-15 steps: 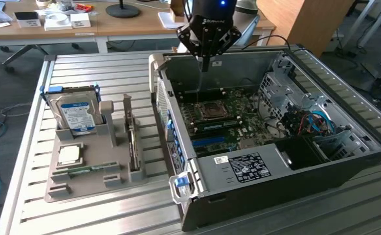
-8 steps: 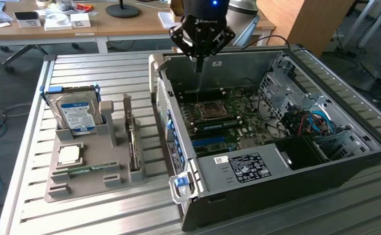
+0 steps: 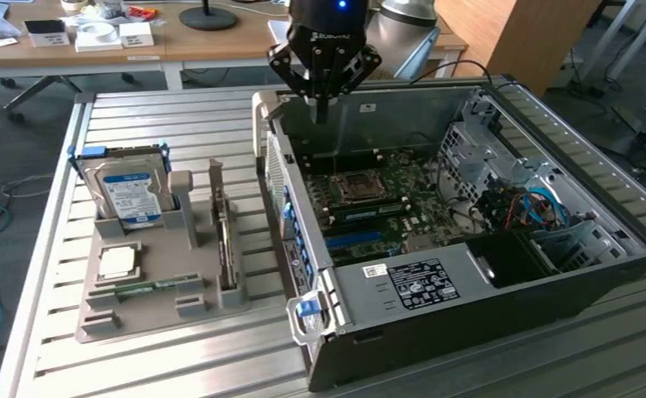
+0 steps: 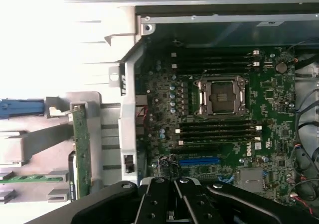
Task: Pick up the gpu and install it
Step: 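Reach for the gpu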
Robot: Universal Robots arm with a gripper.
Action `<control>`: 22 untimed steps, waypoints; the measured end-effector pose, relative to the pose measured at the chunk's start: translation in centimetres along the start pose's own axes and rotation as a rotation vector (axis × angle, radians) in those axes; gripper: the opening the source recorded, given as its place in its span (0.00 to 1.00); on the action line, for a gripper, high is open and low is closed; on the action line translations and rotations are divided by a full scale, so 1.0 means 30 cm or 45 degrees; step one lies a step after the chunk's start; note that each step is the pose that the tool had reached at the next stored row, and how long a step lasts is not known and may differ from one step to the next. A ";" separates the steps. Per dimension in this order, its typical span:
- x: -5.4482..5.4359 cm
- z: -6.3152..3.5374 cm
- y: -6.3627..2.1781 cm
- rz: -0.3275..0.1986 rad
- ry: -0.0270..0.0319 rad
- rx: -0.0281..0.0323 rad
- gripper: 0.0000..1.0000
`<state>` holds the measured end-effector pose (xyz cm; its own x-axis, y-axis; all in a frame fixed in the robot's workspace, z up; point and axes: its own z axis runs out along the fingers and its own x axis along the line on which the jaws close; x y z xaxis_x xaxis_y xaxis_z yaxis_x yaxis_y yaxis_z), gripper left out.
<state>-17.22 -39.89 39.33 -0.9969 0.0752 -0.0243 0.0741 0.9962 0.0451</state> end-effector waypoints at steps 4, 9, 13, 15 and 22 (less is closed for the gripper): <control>0.039 -0.001 -0.003 0.000 -0.0007 -0.0001 0.11; 0.086 -0.002 -0.006 0.000 -0.0017 -0.0001 0.11; 0.120 -0.003 -0.009 0.000 -0.0024 -0.0002 0.11; 0.137 -0.004 -0.010 0.000 -0.0026 -0.0002 0.11; 0.194 -0.005 -0.014 0.000 -0.0035 -0.0002 0.11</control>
<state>-23.05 -39.89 39.32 -0.9968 0.0753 -0.0271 0.0740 0.9962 0.0453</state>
